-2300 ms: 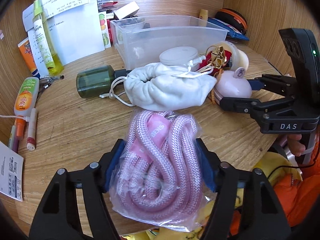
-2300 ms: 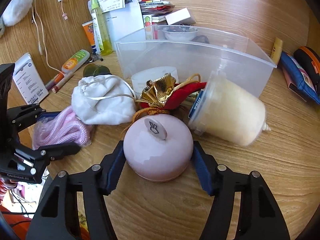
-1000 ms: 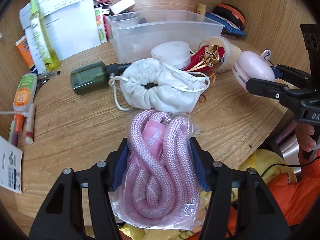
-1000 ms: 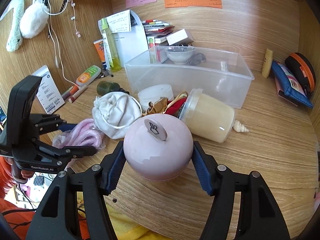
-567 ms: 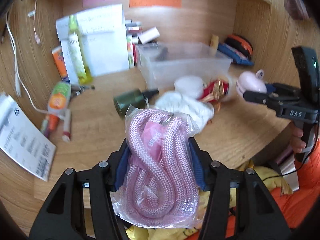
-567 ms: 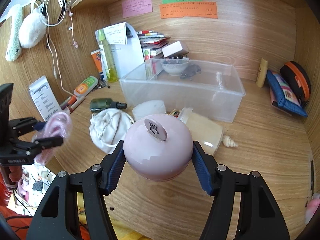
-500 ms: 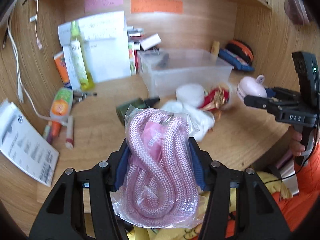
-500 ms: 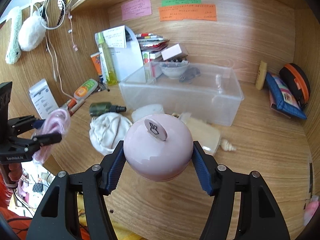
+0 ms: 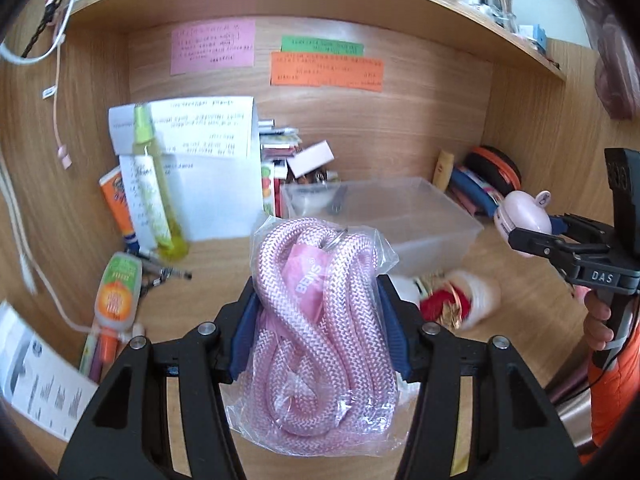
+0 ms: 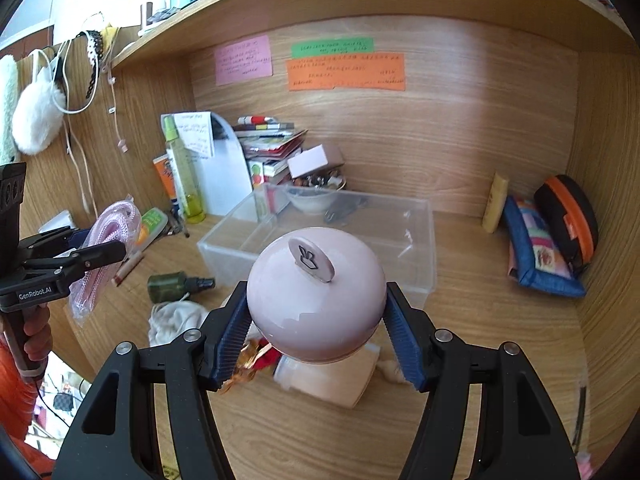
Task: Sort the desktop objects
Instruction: 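Carry the pink rope and pink jar over the clear plastic box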
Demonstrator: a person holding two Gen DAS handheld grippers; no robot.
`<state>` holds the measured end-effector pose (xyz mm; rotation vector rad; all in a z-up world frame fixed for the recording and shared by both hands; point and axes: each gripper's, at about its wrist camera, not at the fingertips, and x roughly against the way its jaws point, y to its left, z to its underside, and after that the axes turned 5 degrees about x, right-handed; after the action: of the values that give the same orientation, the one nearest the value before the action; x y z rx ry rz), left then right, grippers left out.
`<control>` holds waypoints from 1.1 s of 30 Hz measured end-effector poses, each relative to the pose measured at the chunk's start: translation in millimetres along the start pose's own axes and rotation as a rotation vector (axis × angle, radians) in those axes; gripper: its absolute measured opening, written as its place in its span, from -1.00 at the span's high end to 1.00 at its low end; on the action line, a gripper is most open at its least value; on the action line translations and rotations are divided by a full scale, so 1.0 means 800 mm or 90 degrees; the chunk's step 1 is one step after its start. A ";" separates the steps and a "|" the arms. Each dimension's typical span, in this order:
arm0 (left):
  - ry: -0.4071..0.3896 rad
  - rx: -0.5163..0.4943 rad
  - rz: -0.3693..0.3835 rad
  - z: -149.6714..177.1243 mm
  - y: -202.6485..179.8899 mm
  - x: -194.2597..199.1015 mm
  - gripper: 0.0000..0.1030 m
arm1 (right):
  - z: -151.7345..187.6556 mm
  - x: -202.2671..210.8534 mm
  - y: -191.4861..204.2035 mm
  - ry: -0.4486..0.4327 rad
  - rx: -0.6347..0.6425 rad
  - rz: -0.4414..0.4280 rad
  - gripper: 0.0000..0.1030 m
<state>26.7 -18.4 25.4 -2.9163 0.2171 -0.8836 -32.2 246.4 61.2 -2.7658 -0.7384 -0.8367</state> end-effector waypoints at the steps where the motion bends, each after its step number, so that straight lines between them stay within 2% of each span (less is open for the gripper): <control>1: -0.003 0.000 -0.003 -0.008 -0.001 -0.007 -0.07 | -0.004 -0.002 -0.003 -0.001 0.000 0.002 -0.18; 7: -0.019 -0.001 -0.012 -0.043 -0.010 -0.033 -0.07 | -0.031 -0.019 -0.024 -0.012 -0.008 0.005 -0.18; 22: -0.029 0.004 0.015 -0.109 -0.030 -0.097 -0.07 | -0.082 -0.081 -0.061 0.005 -0.003 0.012 -0.18; 33: 0.020 0.017 0.001 -0.118 -0.025 -0.150 -0.07 | -0.086 -0.147 -0.068 0.057 0.006 -0.004 -0.18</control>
<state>-122.2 16.8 41.1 -2.8789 0.2081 -0.9265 -176.9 225.2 53.7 -2.6982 -0.7344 -0.9494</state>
